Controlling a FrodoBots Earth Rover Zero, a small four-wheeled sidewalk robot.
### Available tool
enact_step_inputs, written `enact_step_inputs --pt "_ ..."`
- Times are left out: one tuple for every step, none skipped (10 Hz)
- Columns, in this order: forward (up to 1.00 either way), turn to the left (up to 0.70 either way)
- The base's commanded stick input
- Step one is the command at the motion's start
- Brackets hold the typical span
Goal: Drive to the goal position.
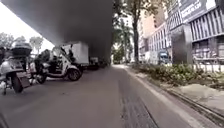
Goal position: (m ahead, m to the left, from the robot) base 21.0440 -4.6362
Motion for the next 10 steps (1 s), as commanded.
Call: enact_step_inputs --pt "0.45 0.0" --pt "0.45 0.0" --pt "0.45 0.0" --pt "0.45 0.0" --pt "0.45 0.0" --pt "0.45 0.0" --pt "0.45 0.0" --pt "0.45 0.0" --pt "0.45 0.0" --pt "0.45 0.08"
